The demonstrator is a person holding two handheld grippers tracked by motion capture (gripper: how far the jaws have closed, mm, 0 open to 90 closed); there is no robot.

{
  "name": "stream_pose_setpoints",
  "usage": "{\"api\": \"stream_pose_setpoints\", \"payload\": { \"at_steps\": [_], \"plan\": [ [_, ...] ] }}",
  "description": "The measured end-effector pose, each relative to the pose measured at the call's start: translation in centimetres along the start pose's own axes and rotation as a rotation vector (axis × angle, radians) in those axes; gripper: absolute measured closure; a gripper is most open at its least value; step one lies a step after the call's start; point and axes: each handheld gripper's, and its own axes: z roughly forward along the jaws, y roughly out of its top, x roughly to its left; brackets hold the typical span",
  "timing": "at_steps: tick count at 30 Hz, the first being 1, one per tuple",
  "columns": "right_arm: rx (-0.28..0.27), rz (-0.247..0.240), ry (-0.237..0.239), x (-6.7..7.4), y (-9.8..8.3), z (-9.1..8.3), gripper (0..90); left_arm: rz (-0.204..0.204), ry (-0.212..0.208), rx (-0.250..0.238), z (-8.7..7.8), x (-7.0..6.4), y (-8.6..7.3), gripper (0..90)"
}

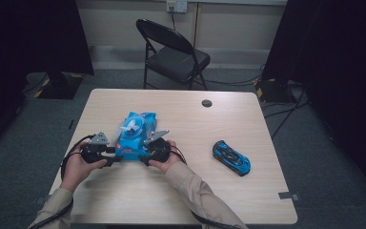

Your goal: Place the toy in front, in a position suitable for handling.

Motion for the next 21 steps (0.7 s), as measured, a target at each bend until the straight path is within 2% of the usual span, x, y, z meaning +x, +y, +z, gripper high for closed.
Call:
{"api": "stream_pose_setpoints", "payload": {
  "at_steps": [5,7,8,10,11,12,13,14,17,18,19,21],
  "plan": [
    [-0.002,0.019,-0.024,-0.1,0.8,0.9,42.5,-0.009,0.027,-0.005,-0.2,0.4,-0.1,48.5],
    [-0.002,0.009,-0.02,-0.2,0.9,1.0,41.1,-0.064,0.039,-0.011,-0.5,0.3,-0.5,45.9],
    [0.0,0.008,-0.012,-0.2,0.9,1.0,39.0,-0.073,0.047,-0.014,-0.7,0.2,-0.7,43.6],
    [0.013,0.021,0.01,-0.2,0.6,0.5,28.4,-0.082,0.048,-0.018,-1.2,-0.1,-1.0,37.0],
    [0.013,0.021,0.01,-0.2,0.6,0.5,28.4,-0.082,0.048,-0.018,-1.2,-0.1,-1.0,34.0],
    [0.02,0.009,0.012,-0.2,0.3,0.2,28.6,-0.091,0.048,-0.021,-1.5,-0.3,-1.2,34.0],
    [0.023,-0.026,0.014,-0.2,-0.2,-1.1,24.4,-0.078,0.052,-0.026,-1.9,-0.7,-1.5,31.0],
    [0.017,-0.031,0.014,-0.2,-0.4,-1.6,24.1,-0.081,0.047,-0.031,-2.1,-1.0,-1.6,30.6],
    [0.008,-0.014,0.024,-0.6,-1.3,-3.8,23.1,-0.068,0.027,-0.036,-2.4,-2.3,-1.9,27.6],
    [0.008,-0.014,0.024,-0.6,-1.3,-3.8,23.1,-0.068,0.027,-0.036,-2.4,-2.3,-1.9,26.9],
    [0.007,-0.027,0.009,-0.9,-2.1,-5.4,22.1,-0.065,0.003,-0.046,-2.4,-3.2,-2.0,26.0],
    [0.009,-0.024,0.004,-1.0,-2.4,-5.9,21.8,-0.058,-0.002,-0.051,-2.4,-3.6,-2.1,25.6]
  ]
}}
